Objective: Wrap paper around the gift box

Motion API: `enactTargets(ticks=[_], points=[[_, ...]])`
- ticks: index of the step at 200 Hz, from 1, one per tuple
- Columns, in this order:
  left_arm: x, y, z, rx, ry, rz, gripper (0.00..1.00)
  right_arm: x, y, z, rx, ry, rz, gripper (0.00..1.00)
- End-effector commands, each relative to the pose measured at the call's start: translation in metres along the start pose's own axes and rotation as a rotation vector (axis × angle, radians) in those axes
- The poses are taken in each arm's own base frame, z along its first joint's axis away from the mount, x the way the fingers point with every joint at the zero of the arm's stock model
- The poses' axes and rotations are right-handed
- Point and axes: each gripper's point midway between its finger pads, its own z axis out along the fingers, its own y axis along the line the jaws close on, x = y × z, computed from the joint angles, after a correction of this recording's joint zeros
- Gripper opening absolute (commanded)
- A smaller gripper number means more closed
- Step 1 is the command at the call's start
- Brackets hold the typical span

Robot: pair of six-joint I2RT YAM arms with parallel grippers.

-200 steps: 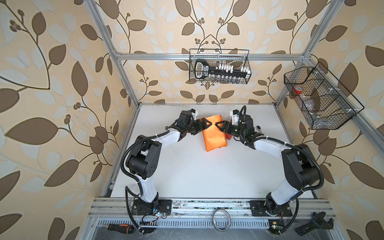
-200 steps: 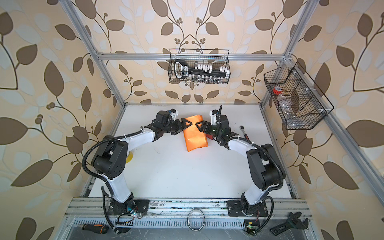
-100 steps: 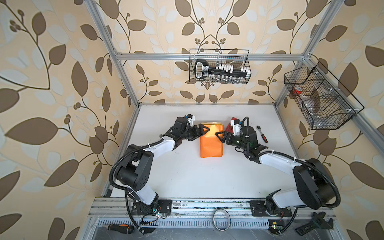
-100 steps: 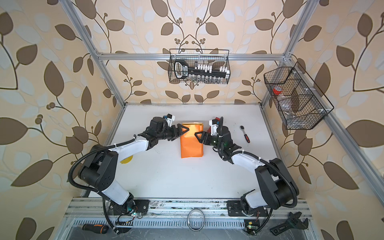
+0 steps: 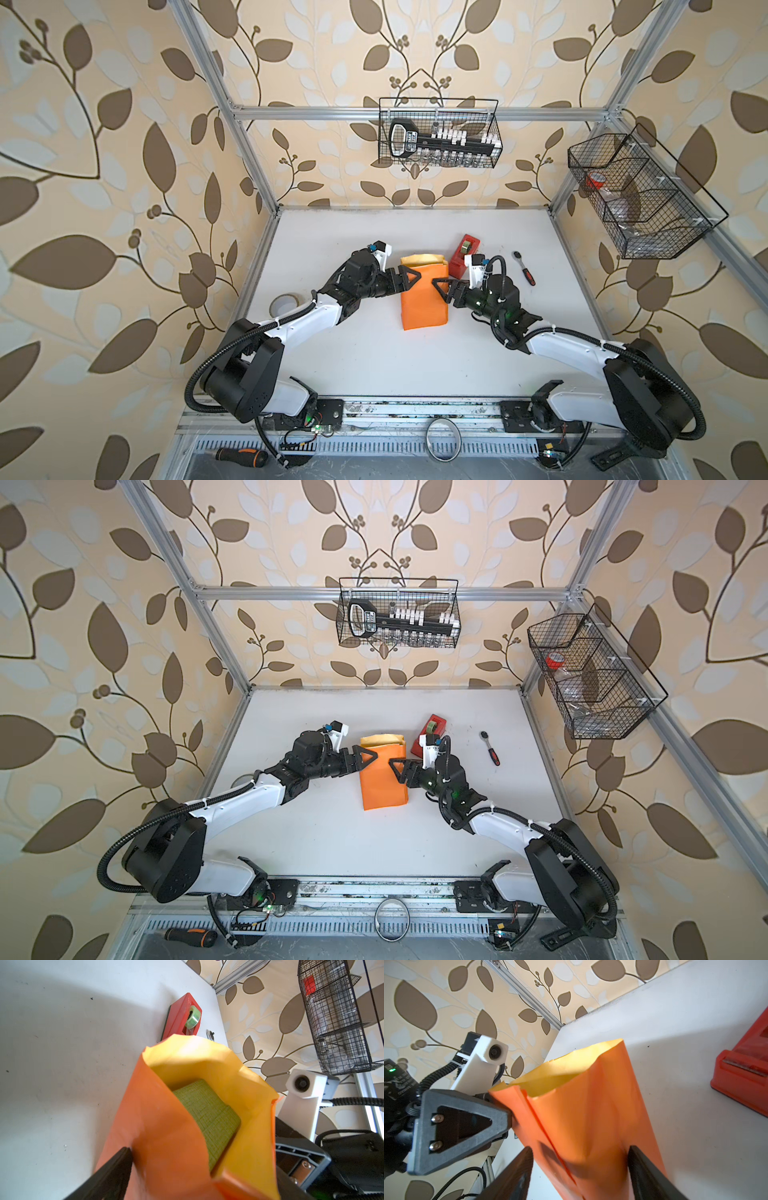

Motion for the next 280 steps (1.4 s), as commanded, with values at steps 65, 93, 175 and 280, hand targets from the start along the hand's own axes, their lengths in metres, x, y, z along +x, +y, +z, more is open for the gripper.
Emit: enactTargets(ticks=[65,93,175,280], points=[[-0.017,-0.032,-0.011,0.067,-0.073,0.118,0.85,-0.008,0.017,-0.004,-0.055,-0.051,-0.068,0.74],[-0.006,-0.024,-0.006,0.041,-0.04,0.131,0.8,-0.002,0.012,-0.003,-0.042,-0.037,-0.071,0.71],[0.017,0.006,-0.004,-0.15,-0.064,0.224,0.78,0.028,-0.04,-0.015,0.243,-0.013,-0.099,0.59],[-0.001,0.034,0.005,-0.336,-0.104,0.273,0.83,0.015,-0.035,-0.013,0.274,-0.002,-0.196,0.65]])
